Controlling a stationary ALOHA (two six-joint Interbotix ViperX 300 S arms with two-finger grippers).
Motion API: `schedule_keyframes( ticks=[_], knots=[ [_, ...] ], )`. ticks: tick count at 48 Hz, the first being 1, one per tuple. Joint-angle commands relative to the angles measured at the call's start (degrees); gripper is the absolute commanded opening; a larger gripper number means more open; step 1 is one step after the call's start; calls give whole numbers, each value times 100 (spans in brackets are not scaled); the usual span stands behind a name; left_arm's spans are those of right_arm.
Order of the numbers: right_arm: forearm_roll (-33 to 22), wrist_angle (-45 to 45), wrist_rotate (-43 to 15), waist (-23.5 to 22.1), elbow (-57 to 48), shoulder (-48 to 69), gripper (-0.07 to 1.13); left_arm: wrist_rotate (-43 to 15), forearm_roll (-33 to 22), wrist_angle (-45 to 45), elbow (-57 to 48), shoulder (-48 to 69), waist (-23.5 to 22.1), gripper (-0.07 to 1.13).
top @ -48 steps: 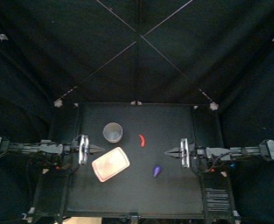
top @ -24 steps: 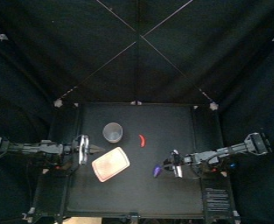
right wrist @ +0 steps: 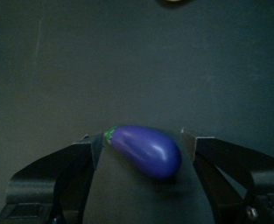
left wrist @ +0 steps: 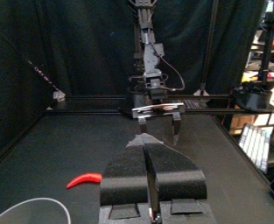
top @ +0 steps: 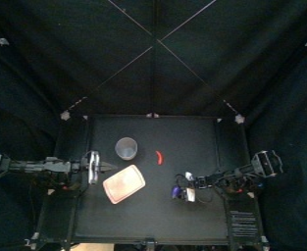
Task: Pick the eggplant then place it on the pink plate
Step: Pick the eggplant
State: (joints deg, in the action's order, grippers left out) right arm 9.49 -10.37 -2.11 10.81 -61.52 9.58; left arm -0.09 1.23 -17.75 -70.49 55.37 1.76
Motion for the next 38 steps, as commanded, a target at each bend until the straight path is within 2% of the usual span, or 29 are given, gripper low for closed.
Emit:
schedule_keyframes(
  ticks=[1,16,25,29,38],
  knots=[
    [18,18,9,97,211,-202,103,-9,9,-26,70,-18,18,-3],
    [44,290,0,132,281,-396,103,-9,9,-26,70,-9,18,-3],
    [44,308,9,141,308,-483,99,-9,9,-26,62,-9,18,-3],
    [44,360,0,141,316,-571,93,-9,9,-18,62,-9,26,-3],
    [35,387,9,114,422,-642,69,-9,9,-18,62,-9,26,-3]
  ],
)
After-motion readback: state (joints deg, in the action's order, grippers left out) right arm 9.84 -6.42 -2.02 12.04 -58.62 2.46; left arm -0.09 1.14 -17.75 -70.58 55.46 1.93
